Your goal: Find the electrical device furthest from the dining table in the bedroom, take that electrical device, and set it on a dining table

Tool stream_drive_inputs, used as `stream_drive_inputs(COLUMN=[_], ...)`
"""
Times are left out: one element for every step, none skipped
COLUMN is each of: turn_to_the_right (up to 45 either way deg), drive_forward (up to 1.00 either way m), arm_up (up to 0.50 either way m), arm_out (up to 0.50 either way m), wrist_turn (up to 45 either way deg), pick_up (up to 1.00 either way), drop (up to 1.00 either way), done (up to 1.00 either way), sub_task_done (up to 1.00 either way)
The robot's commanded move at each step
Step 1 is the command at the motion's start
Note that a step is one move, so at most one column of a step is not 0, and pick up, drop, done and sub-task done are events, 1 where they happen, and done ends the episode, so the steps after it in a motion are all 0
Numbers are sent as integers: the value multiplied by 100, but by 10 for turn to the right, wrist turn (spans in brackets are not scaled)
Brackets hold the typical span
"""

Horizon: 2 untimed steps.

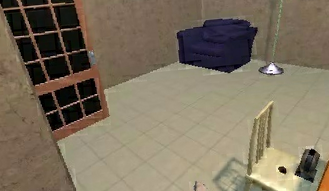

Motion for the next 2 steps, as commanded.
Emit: stream_drive_inputs(turn_to_the_right=[0,210], drive_forward=[100,0], arm_up=[0,0], arm_out=[0,0], wrist_turn=[0,0], pick_up=[0,0], drop=[0,0], done=[0,0], sub_task_done=[0,0])
